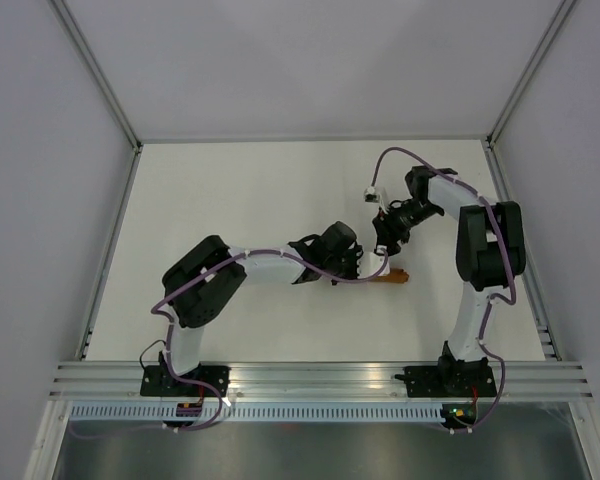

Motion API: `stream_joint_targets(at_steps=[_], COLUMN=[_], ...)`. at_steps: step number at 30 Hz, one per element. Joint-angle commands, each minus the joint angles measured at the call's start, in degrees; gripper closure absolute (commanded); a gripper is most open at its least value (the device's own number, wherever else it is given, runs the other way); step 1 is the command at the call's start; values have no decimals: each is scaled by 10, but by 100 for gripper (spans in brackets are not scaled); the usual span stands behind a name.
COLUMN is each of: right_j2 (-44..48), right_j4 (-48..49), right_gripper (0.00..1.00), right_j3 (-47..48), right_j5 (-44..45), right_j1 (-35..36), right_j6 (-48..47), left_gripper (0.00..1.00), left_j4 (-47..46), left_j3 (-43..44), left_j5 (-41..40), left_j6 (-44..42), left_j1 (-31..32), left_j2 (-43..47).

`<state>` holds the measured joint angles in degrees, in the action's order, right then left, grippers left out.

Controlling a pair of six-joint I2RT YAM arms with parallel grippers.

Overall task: Fold the napkin, place the utensils inside, and roll it up
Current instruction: Roll the napkin at the center of the board.

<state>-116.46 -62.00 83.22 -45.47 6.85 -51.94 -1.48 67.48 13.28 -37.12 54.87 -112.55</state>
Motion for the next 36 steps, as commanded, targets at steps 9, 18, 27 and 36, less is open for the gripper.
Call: stream_joint_targets(at_steps=[9,18,27,36], right_j2=[287,426,459,451], right_j4=[332,469,549,526], right_gripper=[32,26,28,30], right_j3=[-248,-427,-510,-473], right_j5=[-67,-21,76,70], right_j1=[-86,-69,61,67], right_j6=[78,64,34,68], left_gripper=[85,84,79,59], left_j4=[197,266,279,215], left_j3=[91,161,177,150], left_j5=[112,140,150,151], left_j6=[20,10,14,38], left_j1=[-20,-23,-24,-32], left_j2=[-69,-110,-123,-84])
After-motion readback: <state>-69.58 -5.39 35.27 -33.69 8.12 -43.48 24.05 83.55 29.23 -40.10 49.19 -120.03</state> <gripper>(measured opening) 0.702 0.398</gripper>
